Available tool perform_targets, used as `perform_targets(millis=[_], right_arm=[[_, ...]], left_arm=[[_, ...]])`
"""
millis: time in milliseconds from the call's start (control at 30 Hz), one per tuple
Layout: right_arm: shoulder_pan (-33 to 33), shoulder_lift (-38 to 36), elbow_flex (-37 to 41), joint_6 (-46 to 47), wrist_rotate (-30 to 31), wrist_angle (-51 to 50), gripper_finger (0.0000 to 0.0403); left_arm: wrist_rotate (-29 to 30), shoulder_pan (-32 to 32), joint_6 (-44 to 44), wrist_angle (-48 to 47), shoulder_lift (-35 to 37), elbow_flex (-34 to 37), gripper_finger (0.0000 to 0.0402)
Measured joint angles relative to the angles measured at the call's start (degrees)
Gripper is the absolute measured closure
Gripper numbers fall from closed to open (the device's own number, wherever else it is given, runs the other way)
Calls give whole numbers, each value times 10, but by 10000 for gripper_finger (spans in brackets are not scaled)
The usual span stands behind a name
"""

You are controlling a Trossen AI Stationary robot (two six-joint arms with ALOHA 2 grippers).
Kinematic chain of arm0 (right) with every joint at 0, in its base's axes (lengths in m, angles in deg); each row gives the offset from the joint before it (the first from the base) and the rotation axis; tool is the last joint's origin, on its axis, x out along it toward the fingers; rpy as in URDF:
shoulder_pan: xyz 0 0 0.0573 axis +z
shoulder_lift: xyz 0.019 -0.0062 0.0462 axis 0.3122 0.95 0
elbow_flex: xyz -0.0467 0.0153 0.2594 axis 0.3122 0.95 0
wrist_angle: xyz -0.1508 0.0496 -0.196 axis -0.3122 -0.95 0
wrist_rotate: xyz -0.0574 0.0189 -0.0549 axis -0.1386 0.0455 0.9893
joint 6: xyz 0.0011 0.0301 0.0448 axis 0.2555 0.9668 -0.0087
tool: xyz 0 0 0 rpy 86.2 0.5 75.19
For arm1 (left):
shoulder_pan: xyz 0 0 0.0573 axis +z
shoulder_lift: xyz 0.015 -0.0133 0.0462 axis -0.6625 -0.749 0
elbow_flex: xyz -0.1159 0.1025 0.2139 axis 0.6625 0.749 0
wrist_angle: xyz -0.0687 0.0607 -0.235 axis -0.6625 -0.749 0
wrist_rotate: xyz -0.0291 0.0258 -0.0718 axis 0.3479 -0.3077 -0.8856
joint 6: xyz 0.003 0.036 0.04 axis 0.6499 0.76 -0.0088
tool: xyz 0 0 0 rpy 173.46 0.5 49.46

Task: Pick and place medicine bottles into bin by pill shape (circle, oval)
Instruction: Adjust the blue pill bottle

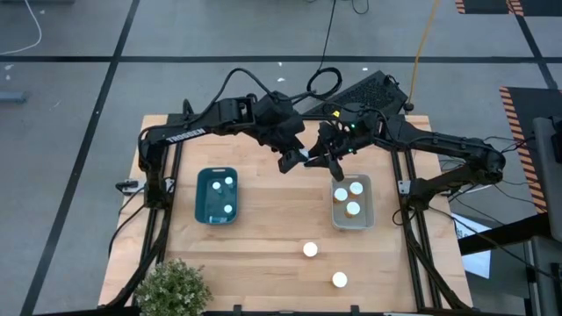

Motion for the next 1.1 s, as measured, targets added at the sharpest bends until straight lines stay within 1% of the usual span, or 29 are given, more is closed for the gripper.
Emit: perform_targets(millis=[133, 267, 567, 700, 833, 1100], right_arm=[[0, 0, 0, 0, 0, 1, 303], [0, 0, 0, 0, 0, 1, 303], [0, 12, 0, 1, 1, -5, 303], [0, 14, 0, 2, 1, 1, 303], [0, 20, 0, 2, 1, 3, 303], [0, 25, 0, 1, 0, 3, 303]], left_arm=[[-40, 11, 11, 0, 0, 0, 167], [-54, 17, 33, -3, 0, 0, 167], [-54, 18, 64, -19, 0, 0, 167], [-38, 20, 75, -39, 0, 0, 167], [-24, 20, 80, -35, -3, 0, 167], [-43, 21, 81, -31, -24, 1, 167]])
